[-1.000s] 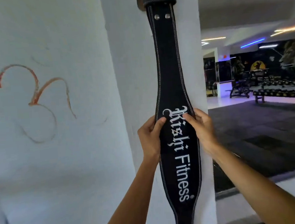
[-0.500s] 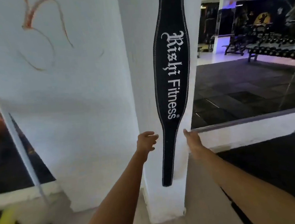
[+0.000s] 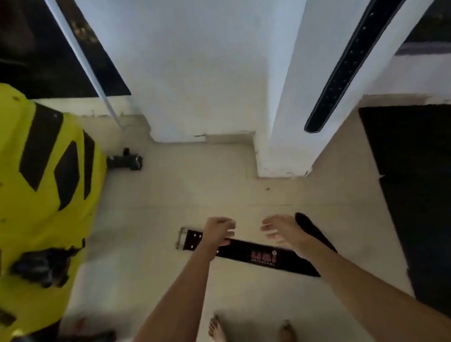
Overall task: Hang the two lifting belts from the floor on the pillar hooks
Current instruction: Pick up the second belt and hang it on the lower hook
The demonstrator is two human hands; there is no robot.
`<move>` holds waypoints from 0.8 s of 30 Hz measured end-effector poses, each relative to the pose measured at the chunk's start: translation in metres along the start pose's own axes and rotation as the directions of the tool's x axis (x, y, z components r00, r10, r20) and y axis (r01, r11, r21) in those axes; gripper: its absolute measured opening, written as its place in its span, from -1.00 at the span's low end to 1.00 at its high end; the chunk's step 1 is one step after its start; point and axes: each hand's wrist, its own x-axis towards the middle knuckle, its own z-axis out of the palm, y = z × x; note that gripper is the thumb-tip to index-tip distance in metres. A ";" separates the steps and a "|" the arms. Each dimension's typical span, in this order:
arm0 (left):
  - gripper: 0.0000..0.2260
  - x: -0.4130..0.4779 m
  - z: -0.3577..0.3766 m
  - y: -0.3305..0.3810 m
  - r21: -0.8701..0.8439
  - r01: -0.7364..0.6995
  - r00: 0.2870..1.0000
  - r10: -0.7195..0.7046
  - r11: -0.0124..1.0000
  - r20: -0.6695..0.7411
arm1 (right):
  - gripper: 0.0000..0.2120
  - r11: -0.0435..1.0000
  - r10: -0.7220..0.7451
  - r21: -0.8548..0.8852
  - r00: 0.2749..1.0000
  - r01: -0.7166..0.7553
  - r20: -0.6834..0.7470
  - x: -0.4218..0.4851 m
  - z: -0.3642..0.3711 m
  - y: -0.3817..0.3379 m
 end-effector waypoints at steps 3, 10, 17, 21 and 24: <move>-0.77 0.040 -0.038 -0.064 -0.116 0.127 0.991 -0.130 0.985 -0.016 | -0.74 0.998 0.039 -0.047 0.998 -0.036 0.051 0.054 0.057 0.029; -0.91 0.217 -0.097 -0.234 -0.376 0.224 0.937 -0.304 0.899 -0.171 | -0.79 0.983 0.030 -0.183 0.993 -0.009 0.114 0.282 0.195 0.122; -0.76 0.400 -0.090 -0.389 -0.631 0.272 0.881 -0.452 0.726 -0.141 | -0.72 0.700 -0.370 -0.590 0.911 0.404 0.185 0.497 0.282 0.195; -0.88 0.459 -0.092 -0.416 -0.772 0.195 0.880 -0.455 0.605 -0.134 | -0.54 0.527 -0.312 -0.766 0.922 0.368 0.228 0.572 0.304 0.204; -0.80 0.466 -0.091 -0.415 -0.801 0.141 0.885 -0.437 0.581 -0.161 | -0.54 0.459 -0.256 -0.820 0.935 0.342 0.247 0.580 0.300 0.203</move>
